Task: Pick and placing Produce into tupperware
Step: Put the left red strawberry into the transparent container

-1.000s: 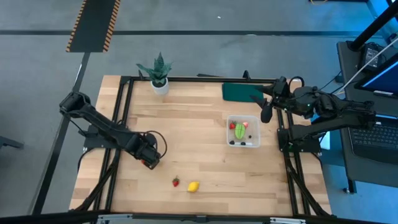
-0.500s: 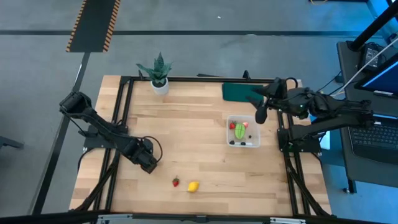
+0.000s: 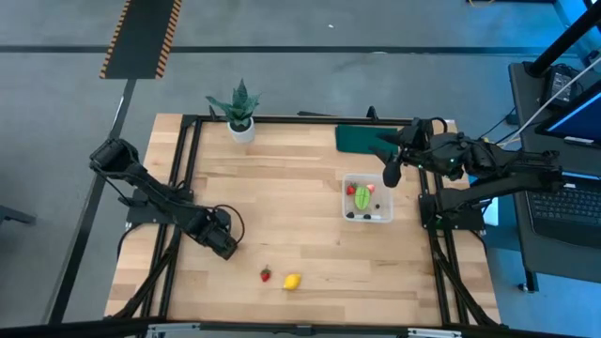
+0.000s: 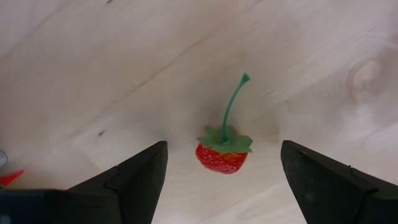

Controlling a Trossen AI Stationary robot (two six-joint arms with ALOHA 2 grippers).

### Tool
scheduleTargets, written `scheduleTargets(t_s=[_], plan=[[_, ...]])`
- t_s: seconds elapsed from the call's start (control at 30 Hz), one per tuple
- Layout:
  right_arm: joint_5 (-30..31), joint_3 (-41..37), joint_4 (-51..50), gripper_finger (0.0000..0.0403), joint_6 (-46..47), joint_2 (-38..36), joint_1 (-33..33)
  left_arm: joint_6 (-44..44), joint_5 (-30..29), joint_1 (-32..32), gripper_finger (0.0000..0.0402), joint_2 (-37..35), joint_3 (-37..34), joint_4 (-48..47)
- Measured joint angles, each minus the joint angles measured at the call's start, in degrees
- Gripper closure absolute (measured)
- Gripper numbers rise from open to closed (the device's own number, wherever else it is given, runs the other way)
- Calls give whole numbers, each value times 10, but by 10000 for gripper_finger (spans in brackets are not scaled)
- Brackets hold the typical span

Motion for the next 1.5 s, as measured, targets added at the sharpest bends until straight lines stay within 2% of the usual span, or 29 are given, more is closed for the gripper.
scheduleTargets(t_s=[0.63,1.13,1.5], plan=[[-1,0,1,199,-2,0,0,-1,-6,0,108,0,0,-3],[-1,0,0,199,-2,0,0,-3,-2,0,188,-2,-22,14],[-1,0,0,199,-2,0,0,-4,-2,0,280,-1,-23,16]])
